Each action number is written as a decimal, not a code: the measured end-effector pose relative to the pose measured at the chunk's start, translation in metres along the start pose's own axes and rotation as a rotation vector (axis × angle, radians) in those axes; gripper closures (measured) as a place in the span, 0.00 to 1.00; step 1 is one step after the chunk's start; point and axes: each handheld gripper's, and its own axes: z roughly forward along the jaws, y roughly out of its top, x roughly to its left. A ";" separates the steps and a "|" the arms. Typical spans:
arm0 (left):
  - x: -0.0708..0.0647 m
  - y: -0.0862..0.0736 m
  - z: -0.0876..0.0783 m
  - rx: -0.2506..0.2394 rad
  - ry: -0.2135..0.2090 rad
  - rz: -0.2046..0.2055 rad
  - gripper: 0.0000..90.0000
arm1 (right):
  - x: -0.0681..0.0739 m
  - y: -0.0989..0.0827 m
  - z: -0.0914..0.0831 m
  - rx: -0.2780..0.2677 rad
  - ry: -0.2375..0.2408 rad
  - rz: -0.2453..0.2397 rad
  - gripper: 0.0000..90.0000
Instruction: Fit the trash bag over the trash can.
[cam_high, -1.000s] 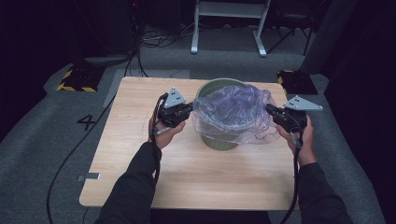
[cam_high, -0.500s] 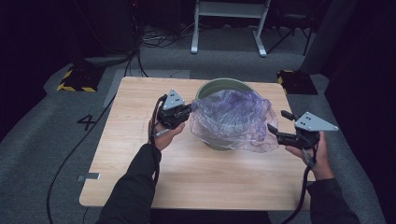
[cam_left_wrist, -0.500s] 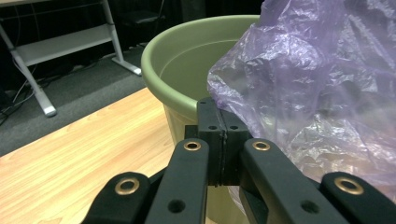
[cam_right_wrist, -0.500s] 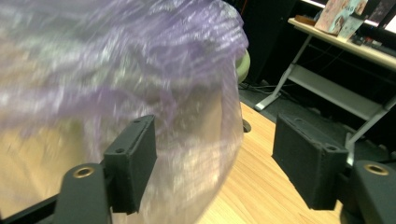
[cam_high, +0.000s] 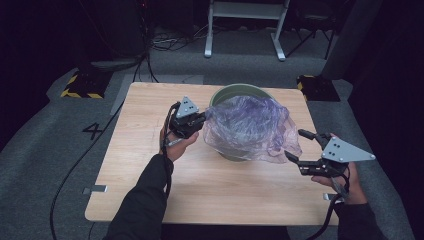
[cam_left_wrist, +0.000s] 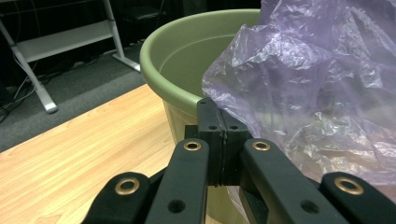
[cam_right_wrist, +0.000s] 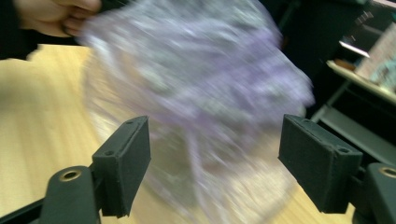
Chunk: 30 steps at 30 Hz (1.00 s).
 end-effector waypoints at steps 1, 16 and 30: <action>0.000 0.000 0.000 0.002 -0.001 0.001 0.99 | 0.004 0.004 0.000 -0.012 0.019 -0.010 0.27; 0.005 0.000 0.003 0.033 0.014 0.020 0.99 | 0.013 0.033 0.035 0.019 -0.054 -0.114 0.74; 0.015 0.002 0.011 0.085 0.032 0.031 0.99 | -0.040 0.043 0.056 0.020 -0.162 0.059 1.00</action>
